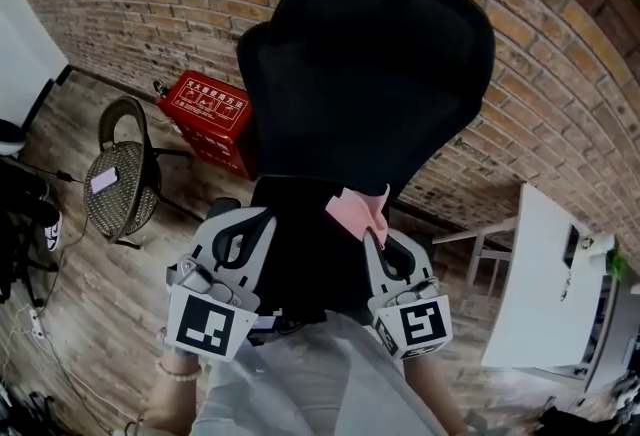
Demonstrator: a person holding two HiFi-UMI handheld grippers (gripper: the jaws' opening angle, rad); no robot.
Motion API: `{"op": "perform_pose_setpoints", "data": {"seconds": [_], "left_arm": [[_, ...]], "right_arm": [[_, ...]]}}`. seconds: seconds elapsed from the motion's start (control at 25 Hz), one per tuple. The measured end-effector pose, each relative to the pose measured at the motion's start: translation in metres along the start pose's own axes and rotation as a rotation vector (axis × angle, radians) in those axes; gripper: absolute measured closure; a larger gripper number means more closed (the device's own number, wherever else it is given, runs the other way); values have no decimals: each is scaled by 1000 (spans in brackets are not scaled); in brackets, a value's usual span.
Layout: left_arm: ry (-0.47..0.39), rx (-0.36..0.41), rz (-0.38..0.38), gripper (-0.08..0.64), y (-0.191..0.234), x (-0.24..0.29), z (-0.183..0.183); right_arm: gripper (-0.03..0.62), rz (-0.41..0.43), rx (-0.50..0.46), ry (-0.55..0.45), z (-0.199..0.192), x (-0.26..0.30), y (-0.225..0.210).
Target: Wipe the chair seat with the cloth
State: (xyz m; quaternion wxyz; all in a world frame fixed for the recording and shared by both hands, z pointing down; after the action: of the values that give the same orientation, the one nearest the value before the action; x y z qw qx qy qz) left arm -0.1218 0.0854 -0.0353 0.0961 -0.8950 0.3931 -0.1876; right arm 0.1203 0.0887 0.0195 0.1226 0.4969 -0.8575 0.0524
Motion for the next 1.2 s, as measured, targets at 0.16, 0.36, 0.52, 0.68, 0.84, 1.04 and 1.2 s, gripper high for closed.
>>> {"op": "perform_pose_setpoints", "data": {"seconds": [0.16,0.36,0.52,0.68,0.84,1.04,1.2], "left_arm": [[-13,-3,-4,541,1,0,-1],[-18,-10,-19,541,1,0,-3],[-26,-17,-26,541,2,1,-5],[-31,-36,-32,541,2,3,-5],[-30,-34,-39,541,1,3,-7],[-41,-57,-46,541,-3,0,-8],[-45,-53,-48,541,-3,-3,-8]], "right_arm": [[537,8,3,46,-4,0,6],[537,13,-12,16,2,2,12],[537,14,-17,20,2,3,16],[537,7,3,16,2,3,15],[537,4,-1,21,1,3,17],[537,-1,15,16,-1,-3,20],[537,2,11,17,0,-4,24]]}}
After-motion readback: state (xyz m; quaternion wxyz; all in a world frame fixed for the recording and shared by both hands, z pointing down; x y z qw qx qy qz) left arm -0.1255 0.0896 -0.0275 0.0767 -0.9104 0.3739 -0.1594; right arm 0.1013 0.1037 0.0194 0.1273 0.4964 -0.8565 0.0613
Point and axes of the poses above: the fingertips, and each gripper's own axes: x forward along the fingers, y to its left, z out of its top, the point moved 10 cm from there along -x, backward along the fingers, and after that the axes turned 3 degrees about -z, right-handed, at the moved point
